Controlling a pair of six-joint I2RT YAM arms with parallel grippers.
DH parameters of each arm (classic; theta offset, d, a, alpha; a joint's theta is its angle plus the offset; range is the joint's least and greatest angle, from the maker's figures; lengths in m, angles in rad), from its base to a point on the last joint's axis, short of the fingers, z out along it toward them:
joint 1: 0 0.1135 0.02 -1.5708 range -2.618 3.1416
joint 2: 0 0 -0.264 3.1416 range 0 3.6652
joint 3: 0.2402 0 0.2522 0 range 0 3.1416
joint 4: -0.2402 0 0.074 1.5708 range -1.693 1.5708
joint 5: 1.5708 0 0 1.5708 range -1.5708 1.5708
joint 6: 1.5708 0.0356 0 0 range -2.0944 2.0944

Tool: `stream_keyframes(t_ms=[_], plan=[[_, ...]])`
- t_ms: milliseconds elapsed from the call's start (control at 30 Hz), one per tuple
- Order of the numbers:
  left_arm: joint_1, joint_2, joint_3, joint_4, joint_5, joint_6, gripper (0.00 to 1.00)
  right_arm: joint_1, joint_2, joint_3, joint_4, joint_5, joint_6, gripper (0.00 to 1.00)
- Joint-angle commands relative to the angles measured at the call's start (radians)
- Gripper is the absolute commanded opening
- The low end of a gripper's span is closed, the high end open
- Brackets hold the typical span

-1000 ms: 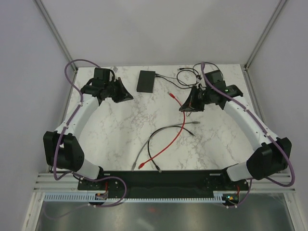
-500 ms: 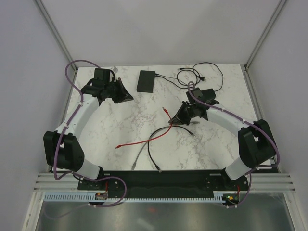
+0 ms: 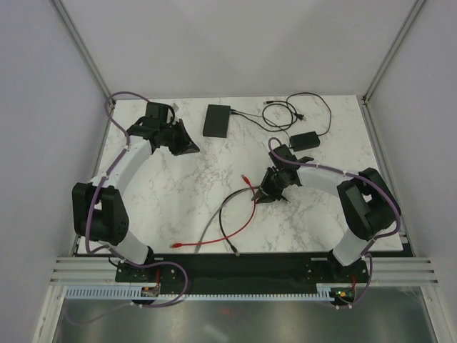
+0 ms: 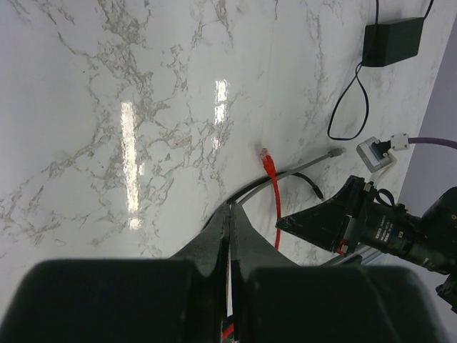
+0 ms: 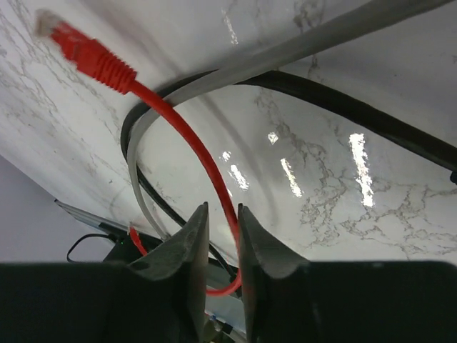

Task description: Pull the plug from the switch port

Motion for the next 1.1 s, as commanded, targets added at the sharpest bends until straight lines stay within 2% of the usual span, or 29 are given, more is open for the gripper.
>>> stream_keyframes(t_ms=[0,67,167,300,400,433,600,700,800,967,1067], plan=[[0.003,0.027,0.054,0.012,0.015,0.040,0.02,0.004,0.011,0.009,0.003,0.029,-0.036,0.32],[0.001,0.040,0.069,0.012,0.015,0.040,0.02,0.004,0.012,0.030,-0.011,0.031,-0.059,0.40],[0.001,0.058,0.088,0.012,0.015,0.040,0.02,0.005,-0.003,0.096,-0.025,0.049,-0.116,0.44],[0.000,0.098,0.117,0.012,0.015,0.040,0.02,0.005,0.014,0.287,-0.040,0.118,-0.220,0.49],[-0.007,0.141,0.149,0.012,0.015,0.040,0.02,-0.001,0.089,0.442,-0.025,0.164,-0.266,0.57],[-0.010,0.153,0.170,0.076,0.002,-0.050,0.02,-0.004,0.116,0.482,-0.010,0.151,-0.260,0.58],[-0.023,0.239,0.241,0.087,-0.048,-0.040,0.02,-0.015,0.318,0.758,0.132,0.163,-0.190,0.59],[-0.034,0.291,0.307,0.105,-0.077,-0.006,0.02,-0.041,0.421,0.844,0.222,0.164,-0.107,0.59],[-0.049,0.355,0.374,0.116,-0.087,0.021,0.02,-0.071,0.501,0.866,0.348,0.174,0.011,0.59],[-0.069,0.469,0.474,0.148,-0.050,0.026,0.02,-0.104,0.644,0.878,0.591,0.198,0.194,0.49],[-0.089,0.532,0.523,0.184,-0.057,0.037,0.02,-0.108,0.740,0.950,0.638,0.230,0.218,0.48]])
